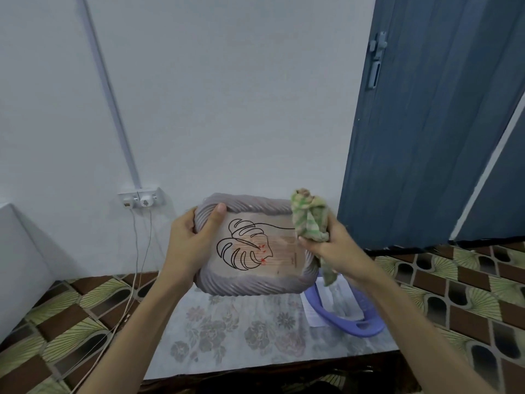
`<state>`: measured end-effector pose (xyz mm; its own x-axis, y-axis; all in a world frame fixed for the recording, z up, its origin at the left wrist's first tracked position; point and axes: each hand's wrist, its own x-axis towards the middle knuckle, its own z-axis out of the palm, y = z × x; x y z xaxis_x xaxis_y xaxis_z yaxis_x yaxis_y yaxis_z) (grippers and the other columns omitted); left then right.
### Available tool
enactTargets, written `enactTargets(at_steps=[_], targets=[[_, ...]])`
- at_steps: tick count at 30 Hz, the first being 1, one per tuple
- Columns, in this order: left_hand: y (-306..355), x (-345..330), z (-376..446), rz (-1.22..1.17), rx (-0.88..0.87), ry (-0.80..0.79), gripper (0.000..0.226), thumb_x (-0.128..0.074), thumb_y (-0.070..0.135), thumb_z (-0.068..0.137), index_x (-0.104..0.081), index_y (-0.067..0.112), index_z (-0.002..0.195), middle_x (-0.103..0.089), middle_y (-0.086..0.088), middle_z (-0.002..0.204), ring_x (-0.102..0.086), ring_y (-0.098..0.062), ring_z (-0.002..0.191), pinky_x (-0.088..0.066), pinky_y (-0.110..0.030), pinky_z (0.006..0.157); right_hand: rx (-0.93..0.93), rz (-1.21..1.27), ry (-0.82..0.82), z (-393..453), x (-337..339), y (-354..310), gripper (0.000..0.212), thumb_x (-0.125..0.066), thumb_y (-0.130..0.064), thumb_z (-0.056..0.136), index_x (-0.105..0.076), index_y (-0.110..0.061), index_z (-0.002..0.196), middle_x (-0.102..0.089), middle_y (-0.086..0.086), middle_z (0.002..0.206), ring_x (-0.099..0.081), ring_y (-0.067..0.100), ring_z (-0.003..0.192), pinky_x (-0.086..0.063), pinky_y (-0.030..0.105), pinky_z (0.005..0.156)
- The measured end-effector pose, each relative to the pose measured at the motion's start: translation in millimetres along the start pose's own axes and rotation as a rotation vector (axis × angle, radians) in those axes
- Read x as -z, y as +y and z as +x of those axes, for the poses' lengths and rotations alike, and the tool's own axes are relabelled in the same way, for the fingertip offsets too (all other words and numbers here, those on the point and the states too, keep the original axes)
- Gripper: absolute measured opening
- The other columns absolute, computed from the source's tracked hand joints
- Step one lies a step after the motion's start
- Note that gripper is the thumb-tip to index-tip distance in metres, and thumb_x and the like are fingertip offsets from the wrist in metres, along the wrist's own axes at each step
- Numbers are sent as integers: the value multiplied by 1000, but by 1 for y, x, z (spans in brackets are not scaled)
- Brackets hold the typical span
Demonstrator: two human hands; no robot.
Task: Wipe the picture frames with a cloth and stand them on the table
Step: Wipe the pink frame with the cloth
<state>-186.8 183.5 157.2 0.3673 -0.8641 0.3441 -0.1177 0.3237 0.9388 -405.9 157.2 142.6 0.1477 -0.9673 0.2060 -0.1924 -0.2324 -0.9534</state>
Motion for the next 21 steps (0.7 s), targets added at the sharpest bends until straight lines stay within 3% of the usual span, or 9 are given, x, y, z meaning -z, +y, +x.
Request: enactTargets(at_steps=[2, 3, 5, 8, 12, 15, 17, 19, 21], targets=[[5, -2, -2, 20, -55, -33, 14, -63, 25, 87, -64, 19, 74, -67, 12, 58, -62, -1, 58, -53, -21, 53, 24, -51, 190, 3, -10, 3, 18, -63, -4, 85, -57, -11, 100, -62, 2, 85, -58, 17, 83, -46, 28, 74], [7, -2, -3, 23, -68, -51, 14, -63, 24, 87, -64, 20, 74, -67, 12, 59, -63, -1, 58, -54, -21, 53, -22, 42, 280, 4, -10, 3, 6, -63, -8, 85, -60, -10, 90, -62, 3, 78, -59, 20, 79, -46, 29, 70], [8, -2, -4, 12, -53, -65, 14, -62, 22, 88, -64, 17, 74, -67, 7, 62, -63, -3, 57, -53, -20, 52, -143, 275, 366, 6, -3, 2, 9, -64, -14, 86, -64, -11, 77, -64, 5, 73, -60, 24, 75, -48, 34, 70], [5, 0, -4, 6, -9, -63, 16, -63, 25, 87, -64, 14, 75, -67, -1, 69, -63, -8, 59, -53, -22, 52, -182, 318, 269, 9, 8, -4, 6, -65, -14, 85, -62, -19, 84, -67, 3, 84, -63, 24, 82, -50, 38, 79], [7, 6, -1, 15, 9, -107, 15, -63, 25, 86, -66, 16, 74, -69, 7, 61, -65, -4, 57, -52, -20, 50, -48, 286, 132, 14, 33, -21, 32, -64, -6, 83, -50, -29, 101, -64, -1, 101, -63, 14, 89, -52, 31, 80], [11, 8, 0, 24, 9, -177, 17, -65, 34, 80, -69, 17, 77, -72, 1, 69, -68, -12, 66, -57, -29, 60, -25, 139, -94, 6, 38, -44, 30, -67, -5, 80, -58, -17, 105, -68, -2, 94, -66, 8, 80, -53, 25, 74], [16, 6, 0, 25, 11, -229, 19, -65, 35, 79, -70, 16, 79, -73, -2, 72, -68, -16, 68, -57, -32, 62, -10, -90, -243, -1, 26, -50, 28, -70, -4, 77, -60, -12, 102, -68, -2, 89, -63, 7, 79, -52, 20, 74], [20, 5, 1, 44, -15, -262, 14, -63, 27, 84, -69, 15, 79, -72, 1, 68, -67, -11, 64, -56, -26, 57, 56, -328, -231, -5, 13, -49, 23, -72, -8, 77, -61, -8, 96, -66, 1, 86, -59, 9, 79, -49, 23, 76], [23, 6, 0, 67, -33, -295, 15, -62, 25, 86, -69, 13, 80, -71, 1, 67, -67, -11, 63, -54, -23, 55, 98, -292, -154, -7, 6, -45, 11, -71, -10, 79, -63, -4, 84, -64, -1, 73, -57, 5, 67, -48, 20, 64]])
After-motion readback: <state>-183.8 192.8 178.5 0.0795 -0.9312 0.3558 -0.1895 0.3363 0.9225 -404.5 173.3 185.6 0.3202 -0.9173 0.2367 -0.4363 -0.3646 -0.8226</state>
